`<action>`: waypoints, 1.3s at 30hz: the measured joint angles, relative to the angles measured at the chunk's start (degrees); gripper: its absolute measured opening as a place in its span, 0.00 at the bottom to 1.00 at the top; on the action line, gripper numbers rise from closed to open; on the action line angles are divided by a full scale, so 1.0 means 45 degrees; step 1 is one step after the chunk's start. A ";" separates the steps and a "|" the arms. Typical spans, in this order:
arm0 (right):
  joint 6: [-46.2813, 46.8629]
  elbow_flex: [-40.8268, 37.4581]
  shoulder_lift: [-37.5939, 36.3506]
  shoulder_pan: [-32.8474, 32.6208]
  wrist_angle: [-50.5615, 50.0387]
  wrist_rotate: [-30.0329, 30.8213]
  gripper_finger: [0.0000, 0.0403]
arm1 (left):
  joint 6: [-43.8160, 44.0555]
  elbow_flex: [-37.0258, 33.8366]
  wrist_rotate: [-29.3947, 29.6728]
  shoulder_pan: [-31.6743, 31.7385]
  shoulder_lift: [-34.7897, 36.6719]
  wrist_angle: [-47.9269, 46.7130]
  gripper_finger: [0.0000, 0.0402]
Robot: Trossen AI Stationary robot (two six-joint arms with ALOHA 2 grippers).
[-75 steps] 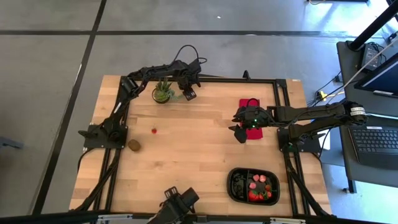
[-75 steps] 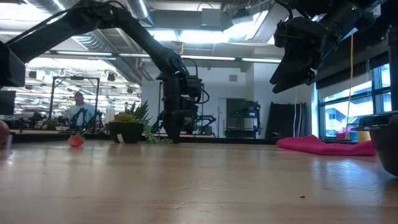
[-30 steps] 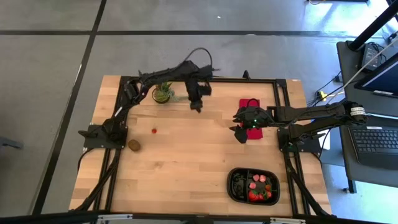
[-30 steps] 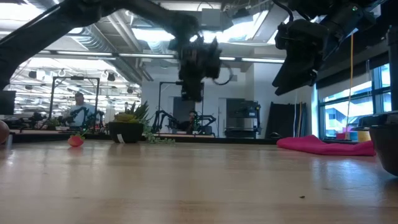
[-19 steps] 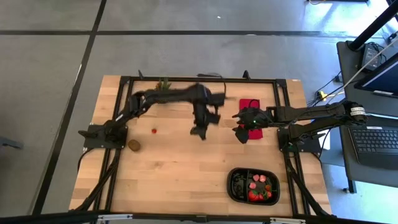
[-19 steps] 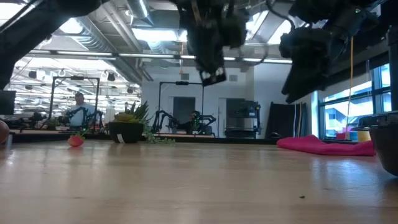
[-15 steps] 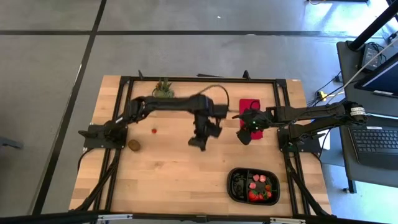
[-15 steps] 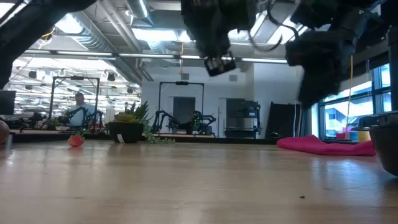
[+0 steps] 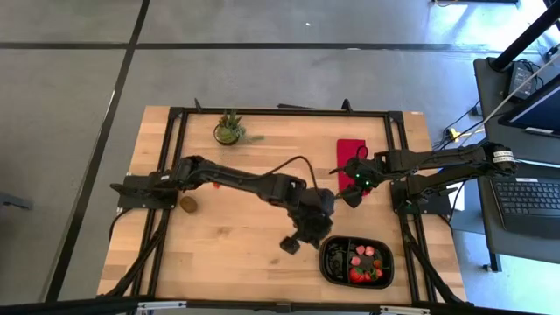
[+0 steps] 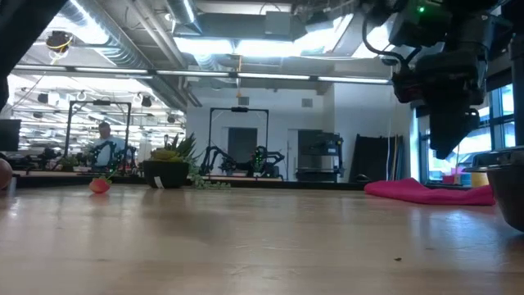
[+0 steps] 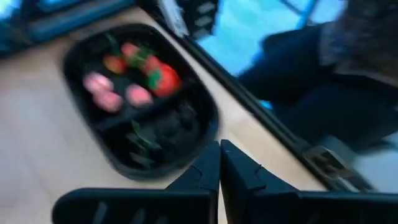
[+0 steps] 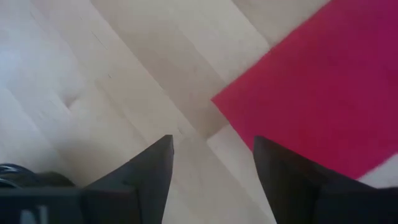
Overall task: Pick and placing Produce into tupperware
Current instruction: Put the blueberry into the left black bin
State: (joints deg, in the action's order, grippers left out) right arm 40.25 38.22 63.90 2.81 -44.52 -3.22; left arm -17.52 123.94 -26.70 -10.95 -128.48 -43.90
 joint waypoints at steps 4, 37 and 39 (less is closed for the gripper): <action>0.0017 0.0000 0.0000 -0.0024 -0.0275 0.0023 0.55 | -0.0211 0.0012 0.1763 -0.0208 0.0060 -0.0594 0.00; 0.0656 0.0000 -0.0004 -0.1462 0.0217 0.0835 0.55 | 0.6217 0.0010 0.9087 0.0067 0.6938 -0.7890 0.14; 0.0651 0.0000 0.0000 -0.1462 0.0235 0.0834 0.55 | 0.6401 0.0005 0.9297 0.0021 0.6935 -0.7999 0.23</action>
State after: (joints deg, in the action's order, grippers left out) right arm 43.18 38.22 63.90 -3.77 -43.46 0.54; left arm 11.28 123.96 15.14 -10.86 -97.27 -79.89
